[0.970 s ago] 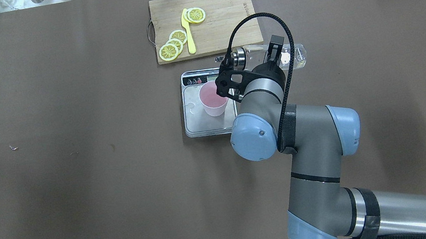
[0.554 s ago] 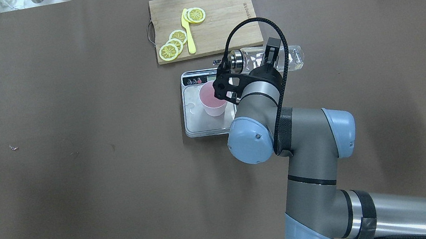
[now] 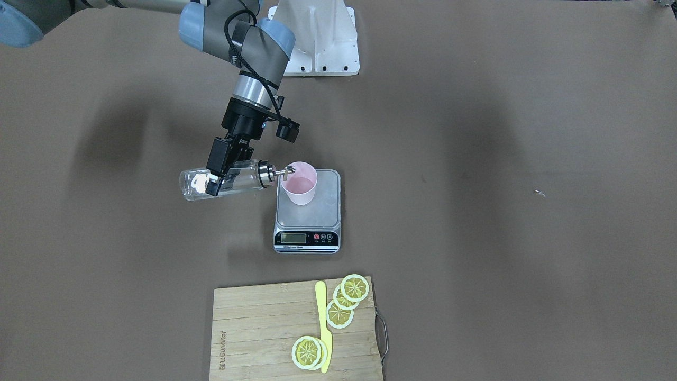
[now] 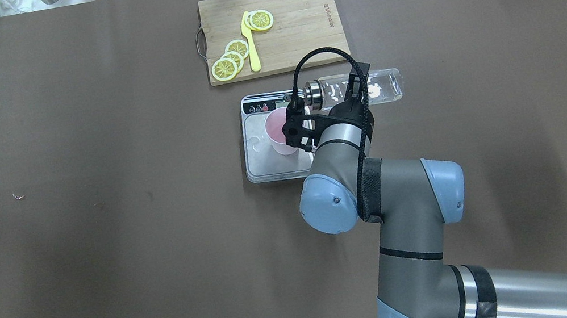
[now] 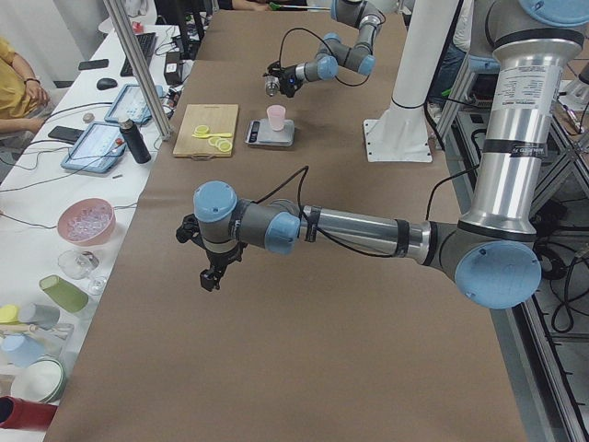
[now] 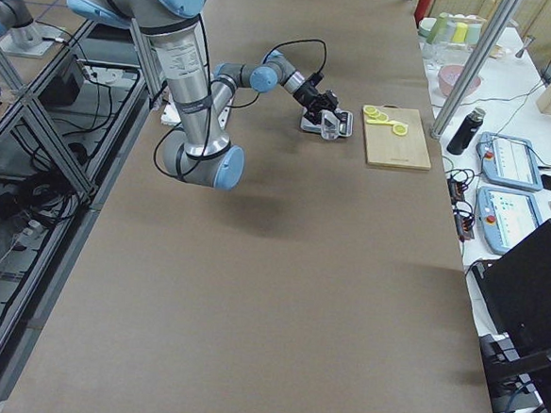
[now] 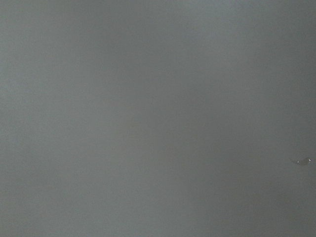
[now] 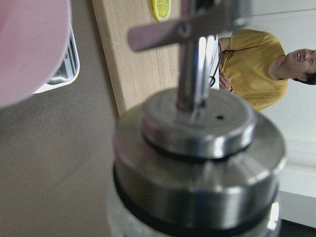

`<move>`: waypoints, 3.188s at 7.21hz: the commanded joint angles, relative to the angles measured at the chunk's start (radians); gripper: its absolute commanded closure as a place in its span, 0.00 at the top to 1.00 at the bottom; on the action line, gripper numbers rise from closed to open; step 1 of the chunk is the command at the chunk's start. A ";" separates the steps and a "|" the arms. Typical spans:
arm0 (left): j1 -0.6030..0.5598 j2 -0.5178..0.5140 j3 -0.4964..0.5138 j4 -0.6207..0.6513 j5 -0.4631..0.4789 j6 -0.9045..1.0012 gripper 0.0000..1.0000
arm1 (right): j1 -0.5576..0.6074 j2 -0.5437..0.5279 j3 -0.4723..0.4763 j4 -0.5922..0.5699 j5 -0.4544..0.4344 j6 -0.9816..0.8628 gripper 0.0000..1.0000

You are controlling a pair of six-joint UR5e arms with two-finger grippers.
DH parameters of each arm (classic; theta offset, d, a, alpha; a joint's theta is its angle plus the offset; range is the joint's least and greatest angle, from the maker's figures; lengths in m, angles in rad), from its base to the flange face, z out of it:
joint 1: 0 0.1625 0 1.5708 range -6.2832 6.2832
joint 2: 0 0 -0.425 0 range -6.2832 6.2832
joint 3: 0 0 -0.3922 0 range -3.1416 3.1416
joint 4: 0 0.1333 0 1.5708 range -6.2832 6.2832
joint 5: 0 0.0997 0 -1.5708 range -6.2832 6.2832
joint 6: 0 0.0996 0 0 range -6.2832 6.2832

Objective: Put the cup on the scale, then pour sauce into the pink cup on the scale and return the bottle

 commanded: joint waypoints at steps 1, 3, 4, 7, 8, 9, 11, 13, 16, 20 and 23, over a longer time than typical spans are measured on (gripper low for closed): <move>-0.001 0.000 0.000 0.000 0.000 0.000 0.98 | 0.000 -0.007 -0.002 -0.006 -0.007 -0.023 0.00; -0.001 0.000 0.000 0.000 0.000 0.000 0.98 | -0.001 -0.005 -0.002 -0.030 -0.014 -0.025 0.00; -0.003 0.000 0.000 0.000 0.000 0.002 0.98 | -0.001 -0.005 -0.005 -0.037 -0.019 -0.026 0.00; -0.006 0.000 0.000 0.000 -0.008 0.000 0.98 | 0.000 -0.002 -0.011 -0.037 -0.037 -0.057 0.00; -0.006 0.000 0.002 0.000 -0.006 0.002 0.98 | 0.002 -0.002 -0.012 -0.037 -0.039 -0.059 0.00; -0.006 0.000 0.002 0.001 -0.008 0.000 0.98 | 0.003 -0.002 -0.017 -0.037 -0.046 -0.075 0.00; -0.006 0.000 0.002 0.001 -0.008 0.000 0.98 | 0.005 -0.002 -0.020 -0.037 -0.048 -0.085 0.00; -0.007 0.000 0.002 0.001 -0.008 0.000 0.98 | 0.006 0.001 -0.023 -0.046 -0.050 -0.109 0.00; -0.007 0.002 0.002 0.001 -0.008 0.000 0.98 | 0.014 0.019 -0.025 -0.046 -0.054 -0.132 0.00; -0.013 0.000 0.009 0.001 -0.008 0.000 0.98 | 0.016 0.022 -0.049 -0.046 -0.069 -0.140 0.00; -0.013 0.000 0.015 0.001 -0.008 0.002 0.98 | 0.017 0.024 -0.051 -0.046 -0.091 -0.189 0.00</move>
